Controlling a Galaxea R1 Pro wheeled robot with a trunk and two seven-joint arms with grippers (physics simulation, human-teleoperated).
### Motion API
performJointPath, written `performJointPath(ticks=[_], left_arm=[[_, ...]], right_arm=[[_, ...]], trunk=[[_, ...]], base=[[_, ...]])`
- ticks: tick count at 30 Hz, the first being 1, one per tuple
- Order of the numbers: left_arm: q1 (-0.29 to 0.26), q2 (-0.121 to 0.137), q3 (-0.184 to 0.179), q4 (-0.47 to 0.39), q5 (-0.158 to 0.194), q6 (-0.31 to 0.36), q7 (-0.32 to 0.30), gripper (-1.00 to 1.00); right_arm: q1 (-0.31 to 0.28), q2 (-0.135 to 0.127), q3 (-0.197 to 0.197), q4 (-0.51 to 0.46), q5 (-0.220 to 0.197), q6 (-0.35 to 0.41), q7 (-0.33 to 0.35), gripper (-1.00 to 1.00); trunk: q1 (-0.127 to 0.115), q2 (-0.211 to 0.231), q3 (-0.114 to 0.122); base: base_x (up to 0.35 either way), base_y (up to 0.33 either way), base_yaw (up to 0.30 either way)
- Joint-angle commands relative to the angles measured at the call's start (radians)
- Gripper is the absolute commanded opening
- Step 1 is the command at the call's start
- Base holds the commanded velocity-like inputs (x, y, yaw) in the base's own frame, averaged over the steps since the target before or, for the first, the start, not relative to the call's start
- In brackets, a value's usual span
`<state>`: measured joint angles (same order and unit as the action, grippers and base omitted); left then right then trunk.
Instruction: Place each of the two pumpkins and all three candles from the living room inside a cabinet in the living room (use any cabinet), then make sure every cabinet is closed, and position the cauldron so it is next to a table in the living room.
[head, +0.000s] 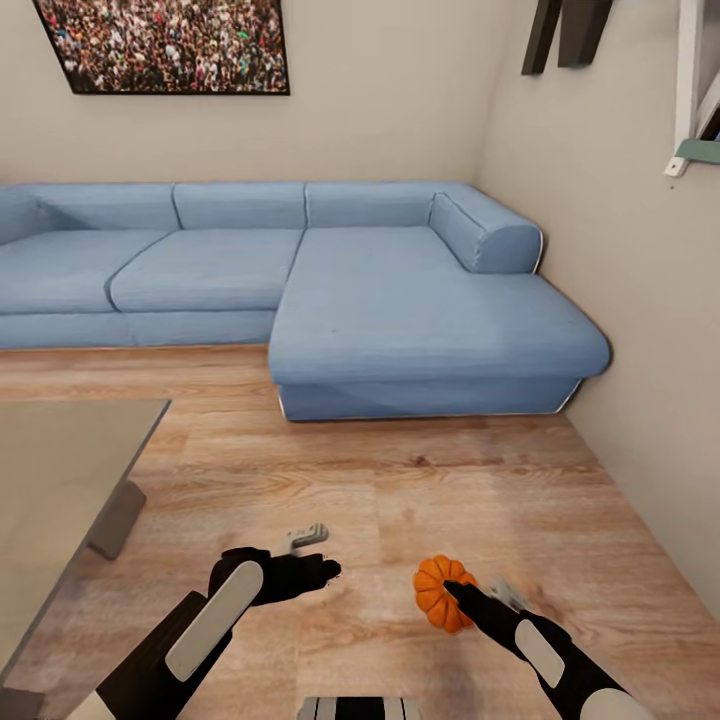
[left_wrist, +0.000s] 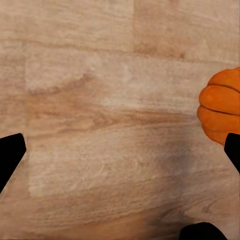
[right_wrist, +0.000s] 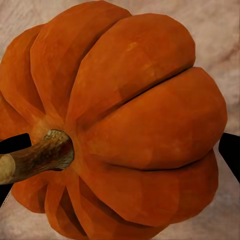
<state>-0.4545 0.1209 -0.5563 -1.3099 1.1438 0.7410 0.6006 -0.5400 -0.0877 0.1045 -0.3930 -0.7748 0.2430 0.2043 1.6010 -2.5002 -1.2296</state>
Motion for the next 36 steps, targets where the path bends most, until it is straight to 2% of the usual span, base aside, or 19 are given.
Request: performJointPath(ticks=[1, 7, 10, 13, 16, 22, 29, 36], left_arm=[[-0.001, 0.001, -0.003, -0.001, 0.011, -0.001, 0.021, 1.00], [-0.001, -0.008, -0.004, 0.000, 0.007, -0.004, 0.066, 1.00], [-0.001, -0.017, -0.004, 0.001, 0.005, -0.006, 0.070, 1.00], [-0.001, -0.020, -0.004, 0.001, 0.003, -0.007, 0.097, 1.00], [-0.001, -0.022, -0.004, 0.001, 0.007, -0.008, 0.129, 1.00], [-0.001, -0.042, -0.006, 0.001, 0.004, -0.009, 0.142, 1.00], [-0.001, -0.056, -0.036, 0.000, -0.001, -0.009, 0.145, 1.00], [-0.001, -0.054, -0.039, 0.000, -0.002, -0.005, 0.143, 1.00]], right_arm=[[0.000, -0.002, 0.006, -0.001, -0.006, 0.003, 0.000, -1.00], [0.000, -0.001, 0.006, -0.016, -0.005, 0.041, -0.023, -1.00], [0.000, -0.002, 0.005, -0.065, -0.007, 0.068, -0.102, -1.00], [0.000, 0.001, 0.005, -0.136, -0.018, 0.141, -0.225, -1.00], [0.000, 0.002, 0.005, -0.174, -0.023, 0.202, -0.279, -1.00], [0.000, 0.001, 0.005, -0.202, -0.053, 0.282, -0.299, -1.00], [0.000, 0.000, 0.006, -0.205, -0.067, 0.292, -0.300, -1.00], [0.000, -0.007, 0.006, -0.206, -0.068, 0.294, -0.298, -1.00]], trunk=[[-0.001, 0.000, 0.004], [-0.020, 0.035, 0.027], [-0.032, 0.056, 0.037], [-0.043, 0.077, 0.046], [-0.055, 0.098, 0.056], [-0.078, 0.140, 0.075], [-0.105, 0.189, 0.090], [-0.131, 0.238, 0.105]], base=[[0.000, 0.000, 0.217], [0.000, 0.000, 0.254], [0.000, 0.000, 0.186], [-0.057, 0.000, 0.051], [-0.210, 0.008, 0.011], [-0.052, 0.002, 0.002], [-0.003, 0.000, 0.000], [0.000, 0.000, 0.008]])
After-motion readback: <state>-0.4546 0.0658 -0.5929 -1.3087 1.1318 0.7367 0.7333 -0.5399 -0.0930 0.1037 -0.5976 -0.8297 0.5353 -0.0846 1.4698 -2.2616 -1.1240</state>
